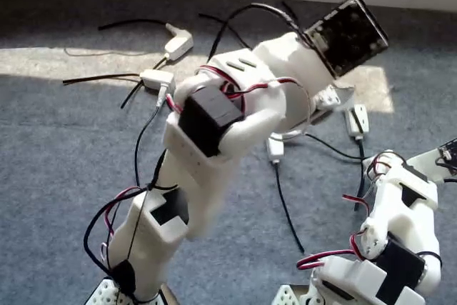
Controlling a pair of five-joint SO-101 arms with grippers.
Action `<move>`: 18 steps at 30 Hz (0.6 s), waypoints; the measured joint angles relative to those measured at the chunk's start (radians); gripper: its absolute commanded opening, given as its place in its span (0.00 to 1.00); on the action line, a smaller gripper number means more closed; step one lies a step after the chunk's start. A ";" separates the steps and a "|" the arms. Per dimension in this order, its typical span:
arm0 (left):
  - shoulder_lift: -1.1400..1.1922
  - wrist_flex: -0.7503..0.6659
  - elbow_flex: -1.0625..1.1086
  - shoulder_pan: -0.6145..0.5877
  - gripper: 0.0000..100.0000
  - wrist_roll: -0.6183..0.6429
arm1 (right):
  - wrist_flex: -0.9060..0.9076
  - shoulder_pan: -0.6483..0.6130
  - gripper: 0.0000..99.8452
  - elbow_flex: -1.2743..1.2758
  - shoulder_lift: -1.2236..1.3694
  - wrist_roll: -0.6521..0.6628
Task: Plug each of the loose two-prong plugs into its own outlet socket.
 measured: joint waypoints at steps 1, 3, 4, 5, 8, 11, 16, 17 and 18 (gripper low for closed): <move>-0.011 0.000 0.000 -0.009 0.20 0.051 | 0.002 -0.012 0.07 0.000 0.000 0.000; -0.026 0.000 0.006 -0.034 0.20 0.158 | 0.028 -0.037 0.13 0.000 0.000 0.000; -0.032 0.000 0.020 -0.048 0.20 0.210 | 0.041 -0.049 0.15 0.000 0.000 0.000; -0.041 0.000 0.040 -0.061 0.20 0.259 | 0.048 -0.058 0.18 0.000 0.000 0.000; -0.084 0.002 0.129 -0.075 0.20 0.367 | 0.052 -0.081 0.20 -0.012 0.000 0.005; -0.181 0.002 0.255 -0.068 0.21 0.411 | 0.058 -0.091 0.20 -0.038 0.000 0.069; -0.440 0.002 0.514 -0.071 0.21 0.422 | 0.161 -0.173 0.20 -0.133 0.000 0.120; -0.496 0.002 0.578 -0.071 0.21 0.422 | 0.198 -0.201 0.20 -0.164 0.000 0.123; -0.548 0.002 0.649 -0.071 0.21 0.422 | 0.241 -0.229 0.20 -0.198 0.000 0.126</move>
